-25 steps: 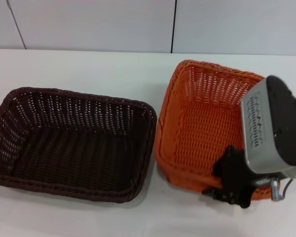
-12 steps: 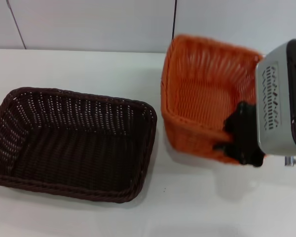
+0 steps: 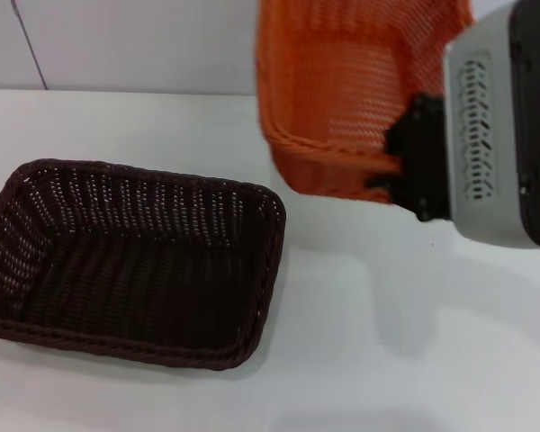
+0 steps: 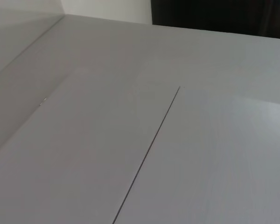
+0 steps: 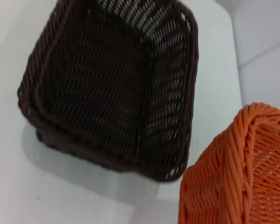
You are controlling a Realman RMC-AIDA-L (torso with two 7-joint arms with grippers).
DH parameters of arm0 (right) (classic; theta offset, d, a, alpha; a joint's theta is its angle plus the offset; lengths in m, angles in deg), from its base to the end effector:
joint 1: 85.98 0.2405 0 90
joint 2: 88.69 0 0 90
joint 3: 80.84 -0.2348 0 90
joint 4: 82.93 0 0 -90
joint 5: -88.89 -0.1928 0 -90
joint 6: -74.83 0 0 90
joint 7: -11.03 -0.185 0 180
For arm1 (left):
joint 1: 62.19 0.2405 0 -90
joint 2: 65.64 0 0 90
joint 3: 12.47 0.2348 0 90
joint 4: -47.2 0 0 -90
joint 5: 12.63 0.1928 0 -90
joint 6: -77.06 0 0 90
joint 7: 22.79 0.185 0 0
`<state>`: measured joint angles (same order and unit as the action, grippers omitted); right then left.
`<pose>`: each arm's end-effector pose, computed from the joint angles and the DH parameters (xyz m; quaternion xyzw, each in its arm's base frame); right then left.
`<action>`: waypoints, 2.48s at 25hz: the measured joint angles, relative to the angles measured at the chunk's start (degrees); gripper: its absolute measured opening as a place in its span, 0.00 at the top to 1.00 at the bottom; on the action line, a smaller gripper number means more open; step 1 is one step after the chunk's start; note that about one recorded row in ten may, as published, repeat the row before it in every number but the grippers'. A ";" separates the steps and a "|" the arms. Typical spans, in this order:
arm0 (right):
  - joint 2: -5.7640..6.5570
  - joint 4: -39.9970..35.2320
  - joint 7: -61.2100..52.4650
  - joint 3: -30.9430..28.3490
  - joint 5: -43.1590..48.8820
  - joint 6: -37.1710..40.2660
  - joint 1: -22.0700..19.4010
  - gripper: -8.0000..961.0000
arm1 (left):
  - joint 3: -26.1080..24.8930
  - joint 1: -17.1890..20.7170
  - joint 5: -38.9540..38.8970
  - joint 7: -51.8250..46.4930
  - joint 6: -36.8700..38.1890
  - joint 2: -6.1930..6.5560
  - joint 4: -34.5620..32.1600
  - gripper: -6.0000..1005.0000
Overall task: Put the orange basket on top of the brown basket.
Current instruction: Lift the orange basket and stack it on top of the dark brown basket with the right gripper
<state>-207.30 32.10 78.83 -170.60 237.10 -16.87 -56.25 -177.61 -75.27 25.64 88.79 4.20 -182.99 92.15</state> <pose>0.0693 0.3111 0.0114 -0.9338 -0.2169 -0.1675 0.2300 -0.3354 0.2585 0.3067 -0.3862 -0.1646 -0.5612 0.7133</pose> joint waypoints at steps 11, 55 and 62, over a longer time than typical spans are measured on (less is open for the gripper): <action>0.21 -0.12 10.11 3.60 -6.52 0.82 6.26 0.83 | 0.00 0.36 -0.79 -0.20 -0.44 -0.28 -1.61 0.18; -0.10 -25.33 51.47 0.27 -18.46 4.87 8.78 0.78 | 0.00 0.80 -6.43 1.34 -9.08 -0.69 -10.61 0.18; 0.03 -23.35 51.41 2.64 -14.25 2.75 12.07 0.78 | 0.00 1.36 -8.00 1.46 -11.08 -0.70 -12.18 0.18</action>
<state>-207.27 8.76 130.24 -167.96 222.85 -14.11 -44.19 -177.61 -73.90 17.64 90.25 -6.88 -183.69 79.97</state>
